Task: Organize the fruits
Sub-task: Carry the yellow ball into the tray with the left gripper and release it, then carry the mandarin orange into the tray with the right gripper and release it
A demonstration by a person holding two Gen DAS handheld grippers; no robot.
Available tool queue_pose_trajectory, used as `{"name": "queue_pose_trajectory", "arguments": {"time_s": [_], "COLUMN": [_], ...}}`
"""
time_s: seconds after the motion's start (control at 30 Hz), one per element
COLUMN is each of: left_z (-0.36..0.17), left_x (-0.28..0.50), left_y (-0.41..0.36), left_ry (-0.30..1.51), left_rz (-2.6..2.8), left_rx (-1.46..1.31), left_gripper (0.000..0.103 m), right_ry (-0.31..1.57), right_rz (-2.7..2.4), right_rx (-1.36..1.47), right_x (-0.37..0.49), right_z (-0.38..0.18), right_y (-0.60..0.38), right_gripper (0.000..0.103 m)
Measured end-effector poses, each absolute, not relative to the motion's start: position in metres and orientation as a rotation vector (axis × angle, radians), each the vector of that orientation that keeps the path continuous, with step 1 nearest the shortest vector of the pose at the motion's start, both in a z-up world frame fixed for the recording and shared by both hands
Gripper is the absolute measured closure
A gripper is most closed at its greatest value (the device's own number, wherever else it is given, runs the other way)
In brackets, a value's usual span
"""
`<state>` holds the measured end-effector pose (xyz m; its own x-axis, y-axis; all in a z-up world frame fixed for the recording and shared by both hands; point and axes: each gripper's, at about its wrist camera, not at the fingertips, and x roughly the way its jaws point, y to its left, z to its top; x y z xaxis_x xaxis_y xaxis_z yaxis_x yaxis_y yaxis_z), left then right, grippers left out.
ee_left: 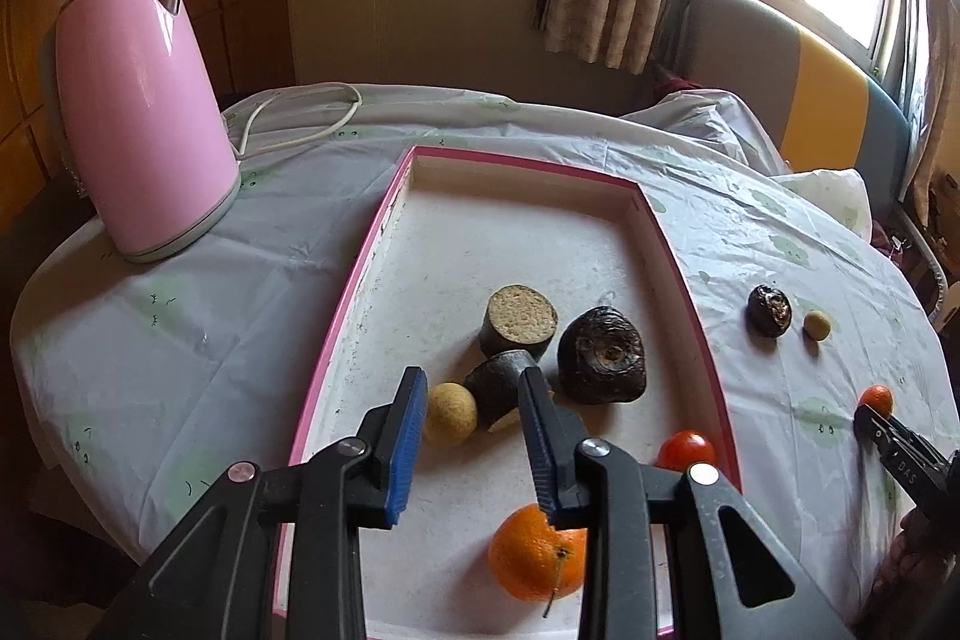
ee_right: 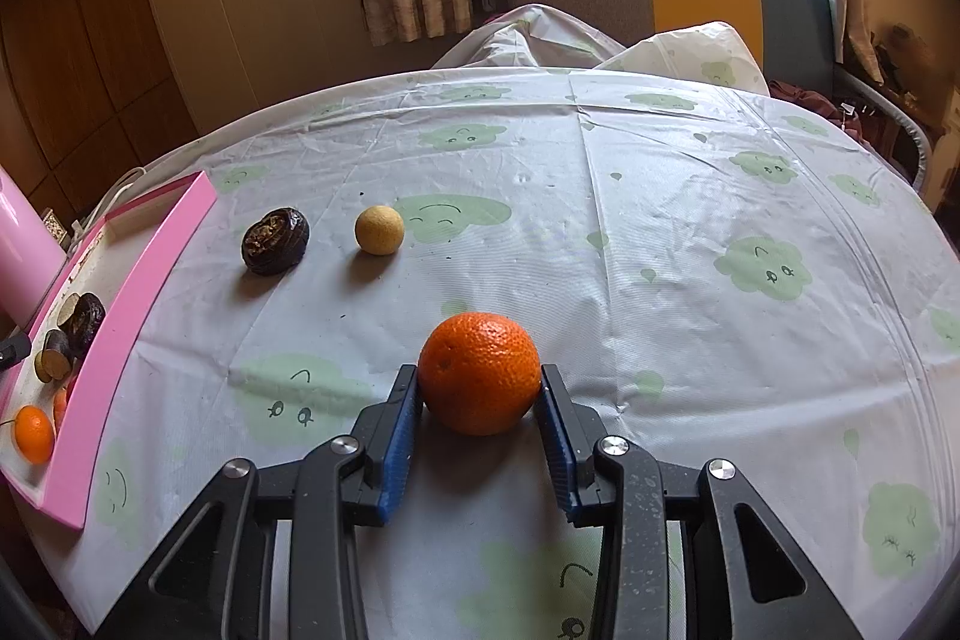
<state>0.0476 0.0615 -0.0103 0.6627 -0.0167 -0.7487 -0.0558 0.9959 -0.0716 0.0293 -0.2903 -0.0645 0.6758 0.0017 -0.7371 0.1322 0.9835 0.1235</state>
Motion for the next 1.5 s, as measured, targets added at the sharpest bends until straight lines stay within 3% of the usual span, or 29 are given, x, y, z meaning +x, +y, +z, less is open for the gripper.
{"name": "queue_pose_trajectory", "arguments": {"time_s": [0.73, 1.5], "left_z": [-0.005, -0.004], "left_x": [0.021, 0.017], "left_y": [0.044, 0.075], "left_ry": [0.825, 0.807], "left_rz": [-0.064, -0.019], "left_rx": [-0.073, -0.134], "left_gripper": [0.071, 0.071], "right_ry": [0.863, 0.906], "right_rz": [-0.073, 0.483], "right_rx": [0.131, 0.046], "right_x": [0.031, 0.057], "right_z": [-0.054, -0.009], "right_y": [-0.276, -0.102], "right_gripper": [0.065, 0.065]}}
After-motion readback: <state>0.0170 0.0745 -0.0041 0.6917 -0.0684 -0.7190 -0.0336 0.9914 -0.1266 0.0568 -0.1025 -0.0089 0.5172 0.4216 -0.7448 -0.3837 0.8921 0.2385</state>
